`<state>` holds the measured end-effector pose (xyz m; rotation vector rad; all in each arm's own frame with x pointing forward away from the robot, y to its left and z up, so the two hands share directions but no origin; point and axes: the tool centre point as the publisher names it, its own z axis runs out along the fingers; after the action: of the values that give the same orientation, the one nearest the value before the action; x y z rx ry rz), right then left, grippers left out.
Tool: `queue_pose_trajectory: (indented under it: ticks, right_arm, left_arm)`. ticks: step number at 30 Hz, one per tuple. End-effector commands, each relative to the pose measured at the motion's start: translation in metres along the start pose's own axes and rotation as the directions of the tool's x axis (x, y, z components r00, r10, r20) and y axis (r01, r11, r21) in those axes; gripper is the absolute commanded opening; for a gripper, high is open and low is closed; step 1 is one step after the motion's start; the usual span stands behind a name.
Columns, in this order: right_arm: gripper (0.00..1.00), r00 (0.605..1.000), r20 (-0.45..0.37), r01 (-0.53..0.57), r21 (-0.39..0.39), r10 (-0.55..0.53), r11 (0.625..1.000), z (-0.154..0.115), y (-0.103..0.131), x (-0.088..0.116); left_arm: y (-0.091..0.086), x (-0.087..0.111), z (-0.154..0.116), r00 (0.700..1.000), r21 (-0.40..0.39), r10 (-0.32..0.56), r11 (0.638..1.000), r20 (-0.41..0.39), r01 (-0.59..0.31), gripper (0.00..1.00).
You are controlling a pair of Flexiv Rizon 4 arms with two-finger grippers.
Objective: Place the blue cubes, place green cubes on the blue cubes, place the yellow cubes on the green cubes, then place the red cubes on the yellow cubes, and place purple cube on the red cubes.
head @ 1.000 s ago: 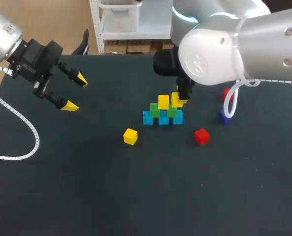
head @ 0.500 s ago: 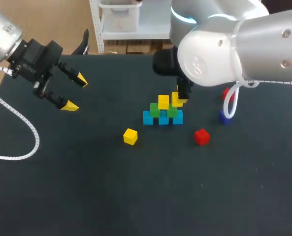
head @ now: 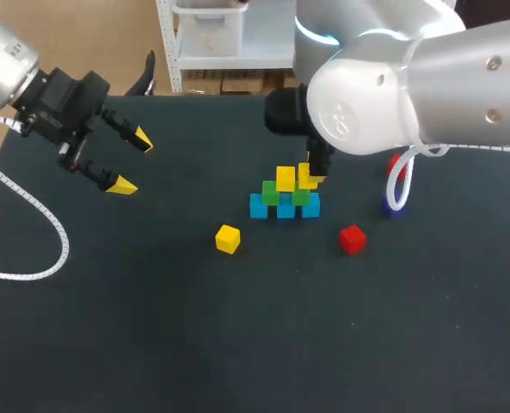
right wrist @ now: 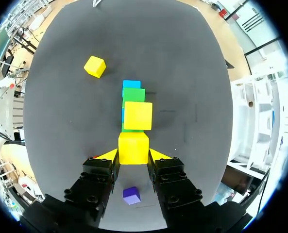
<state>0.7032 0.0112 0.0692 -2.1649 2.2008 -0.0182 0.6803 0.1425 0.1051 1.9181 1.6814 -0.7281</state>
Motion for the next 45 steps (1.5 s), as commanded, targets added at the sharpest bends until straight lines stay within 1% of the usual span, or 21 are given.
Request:
queue_pose_trajectory:
  ticks: [1,45]
  right_arm:
    - [0.0,1.0,-0.001,0.0,-0.001,0.0,1.0,0.0007,-0.001,-0.0009]
    - [0.0,1.0,0.0,0.008,-0.016,-0.008,1.0,0.0062,-0.0048,-0.0038]
  left_arm:
    - [0.0003,0.0014,-0.0003,1.0,0.0,0.004,1.0,0.003,-0.004,1.0]
    - [0.0003,0.0014,-0.0003,1.0,0.0,0.004,1.0,0.003,-0.004,1.0]
